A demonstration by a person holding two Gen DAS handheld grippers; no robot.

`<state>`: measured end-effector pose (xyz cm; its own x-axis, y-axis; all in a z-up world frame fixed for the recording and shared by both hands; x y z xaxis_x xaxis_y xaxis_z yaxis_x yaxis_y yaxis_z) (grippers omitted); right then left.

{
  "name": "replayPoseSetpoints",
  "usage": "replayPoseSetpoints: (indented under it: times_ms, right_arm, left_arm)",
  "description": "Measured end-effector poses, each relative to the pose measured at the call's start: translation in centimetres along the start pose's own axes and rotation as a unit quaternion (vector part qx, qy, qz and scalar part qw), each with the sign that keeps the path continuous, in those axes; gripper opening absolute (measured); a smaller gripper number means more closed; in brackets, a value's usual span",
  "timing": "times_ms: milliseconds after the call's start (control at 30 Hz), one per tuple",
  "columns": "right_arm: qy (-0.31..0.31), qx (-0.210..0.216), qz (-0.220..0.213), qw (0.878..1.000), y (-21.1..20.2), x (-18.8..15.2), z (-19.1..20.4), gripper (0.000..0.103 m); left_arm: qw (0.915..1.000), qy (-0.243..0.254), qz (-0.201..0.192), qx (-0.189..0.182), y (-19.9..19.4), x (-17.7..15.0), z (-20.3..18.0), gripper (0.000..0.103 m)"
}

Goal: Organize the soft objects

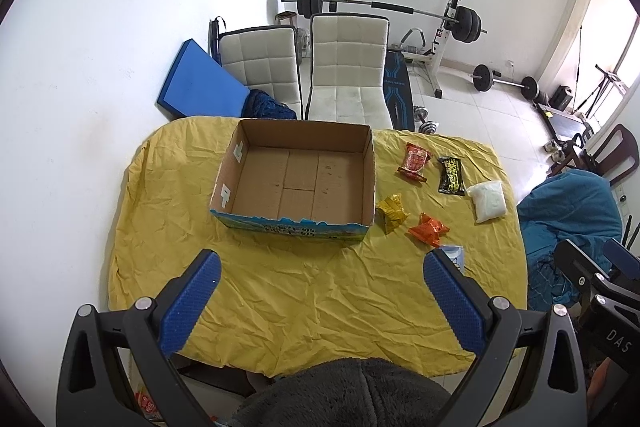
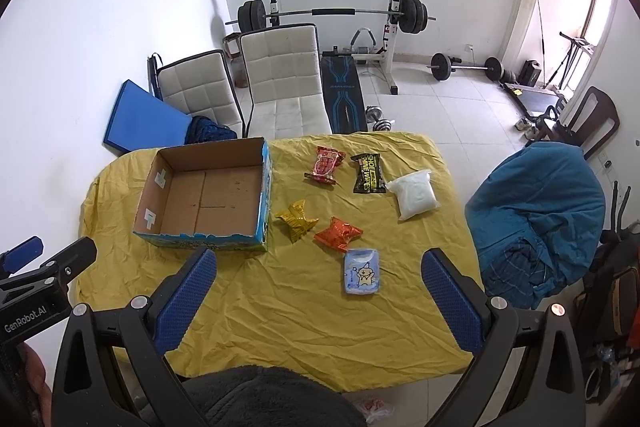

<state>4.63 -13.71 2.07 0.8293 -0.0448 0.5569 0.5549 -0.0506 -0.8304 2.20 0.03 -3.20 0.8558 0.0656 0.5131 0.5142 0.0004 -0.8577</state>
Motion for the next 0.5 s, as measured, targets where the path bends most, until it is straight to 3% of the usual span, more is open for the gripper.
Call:
replayPoseSetpoints:
  times_ms: [500]
  right_arm:
    - [0.001, 0.007, -0.003, 1.0, -0.15, 0.03, 0.51, 0.103]
  left_arm:
    - [0.9999, 0.002, -0.013, 0.002, -0.58, 0.31, 0.36, 0.103]
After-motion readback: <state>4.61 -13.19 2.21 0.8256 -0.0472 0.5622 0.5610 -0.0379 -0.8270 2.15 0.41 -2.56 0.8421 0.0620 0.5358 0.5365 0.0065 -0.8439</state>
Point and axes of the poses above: each gripper's, at about its wrist camera, not at the fingertips, and y roughly the way its jaws point, z to its left, x to its top, the point moved 5 cm from there along y, roughly the way its jaws point, and after that the axes turned 1 degree about -x, right-handed, at the moved point
